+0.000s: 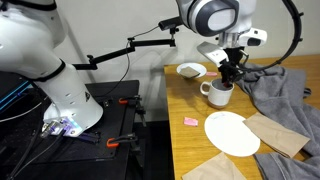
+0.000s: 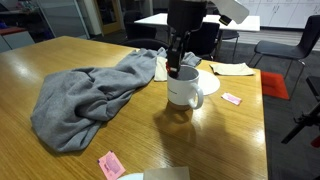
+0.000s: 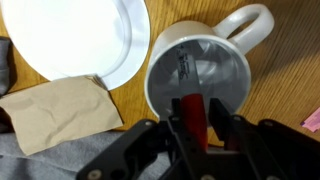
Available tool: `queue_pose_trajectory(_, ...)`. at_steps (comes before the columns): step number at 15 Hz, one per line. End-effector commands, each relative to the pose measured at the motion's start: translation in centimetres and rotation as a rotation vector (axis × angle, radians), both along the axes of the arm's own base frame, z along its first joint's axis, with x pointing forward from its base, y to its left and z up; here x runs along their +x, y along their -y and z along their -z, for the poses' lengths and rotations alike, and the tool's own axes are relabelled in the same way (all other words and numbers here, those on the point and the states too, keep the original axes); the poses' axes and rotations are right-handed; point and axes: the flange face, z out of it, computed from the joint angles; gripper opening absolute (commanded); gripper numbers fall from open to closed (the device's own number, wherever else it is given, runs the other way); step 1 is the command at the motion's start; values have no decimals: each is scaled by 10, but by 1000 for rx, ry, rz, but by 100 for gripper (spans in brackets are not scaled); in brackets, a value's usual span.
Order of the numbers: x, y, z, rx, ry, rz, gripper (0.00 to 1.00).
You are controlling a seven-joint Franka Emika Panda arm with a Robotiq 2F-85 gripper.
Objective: Pick up the pen from the white mug cup and put it on the table.
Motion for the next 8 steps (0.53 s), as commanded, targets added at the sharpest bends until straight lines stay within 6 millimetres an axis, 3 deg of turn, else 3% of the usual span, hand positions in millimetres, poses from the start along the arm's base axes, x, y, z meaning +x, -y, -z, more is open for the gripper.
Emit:
queue_pose_trajectory(1, 10, -2, 3, 9, 2, -8, 32)
queue_pose_trajectory(2, 9, -2, 4, 10, 0, -10, 9)
queue_pose_trajectory(4, 6, -4, 2, 6, 1, -10, 2)
queue_pose_trajectory(8, -9, -6, -7, -2, 18, -11, 6)
